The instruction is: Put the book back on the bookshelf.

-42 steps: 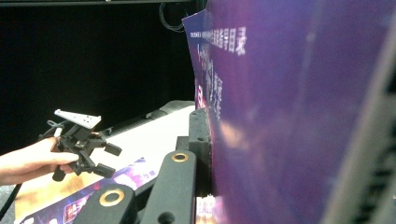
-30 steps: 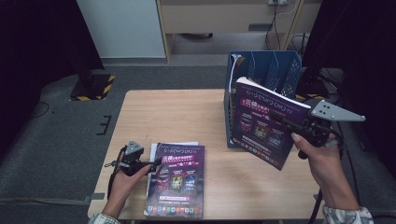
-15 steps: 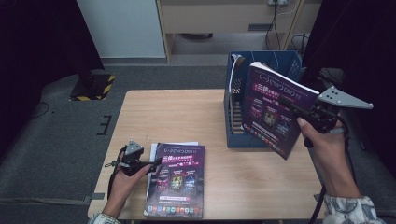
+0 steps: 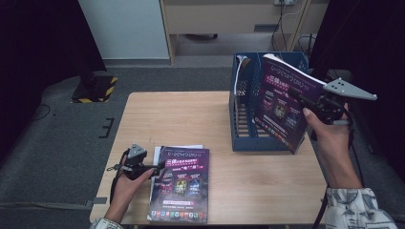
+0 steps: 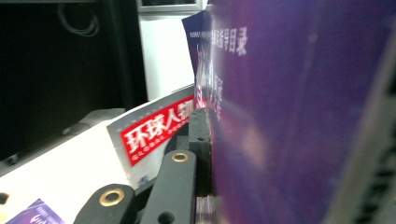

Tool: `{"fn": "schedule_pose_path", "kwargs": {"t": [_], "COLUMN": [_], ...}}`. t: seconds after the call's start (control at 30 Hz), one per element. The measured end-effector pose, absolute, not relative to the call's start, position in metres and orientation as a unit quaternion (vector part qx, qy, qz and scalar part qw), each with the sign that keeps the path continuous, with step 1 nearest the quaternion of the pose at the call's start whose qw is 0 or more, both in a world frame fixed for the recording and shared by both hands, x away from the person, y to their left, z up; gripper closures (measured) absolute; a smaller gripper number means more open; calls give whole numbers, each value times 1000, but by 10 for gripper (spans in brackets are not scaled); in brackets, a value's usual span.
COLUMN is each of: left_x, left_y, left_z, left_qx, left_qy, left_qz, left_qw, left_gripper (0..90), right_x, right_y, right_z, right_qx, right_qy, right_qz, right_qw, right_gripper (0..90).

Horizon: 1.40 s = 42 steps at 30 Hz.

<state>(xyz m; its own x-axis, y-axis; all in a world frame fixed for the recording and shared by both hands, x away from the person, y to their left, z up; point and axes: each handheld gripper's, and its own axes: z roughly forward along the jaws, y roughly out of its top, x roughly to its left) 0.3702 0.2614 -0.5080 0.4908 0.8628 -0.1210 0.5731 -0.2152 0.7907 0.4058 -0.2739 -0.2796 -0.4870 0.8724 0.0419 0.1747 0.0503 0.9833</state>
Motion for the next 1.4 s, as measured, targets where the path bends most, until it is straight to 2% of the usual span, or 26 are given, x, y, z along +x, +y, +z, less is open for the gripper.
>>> {"fn": "schedule_pose_path", "kwargs": {"t": [0.23, 0.63, 1.4], "left_x": [370, 369, 370], "left_y": [261, 261, 262], "left_z": [-508, -507, -508], "left_qx": [760, 760, 760], "left_qy": [472, 471, 470], "left_qz": [176, 178, 175], "left_qw": [410, 411, 412], "left_gripper": [53, 53, 54], "right_x": [422, 452, 498], "right_y": [-273, -263, -254], "right_z": [-283, -291, -310], "right_qx": [429, 456, 491], "right_qy": [636, 629, 609], "right_qz": [546, 522, 511], "right_qw": [336, 352, 358], "right_gripper": [828, 828, 828]}}
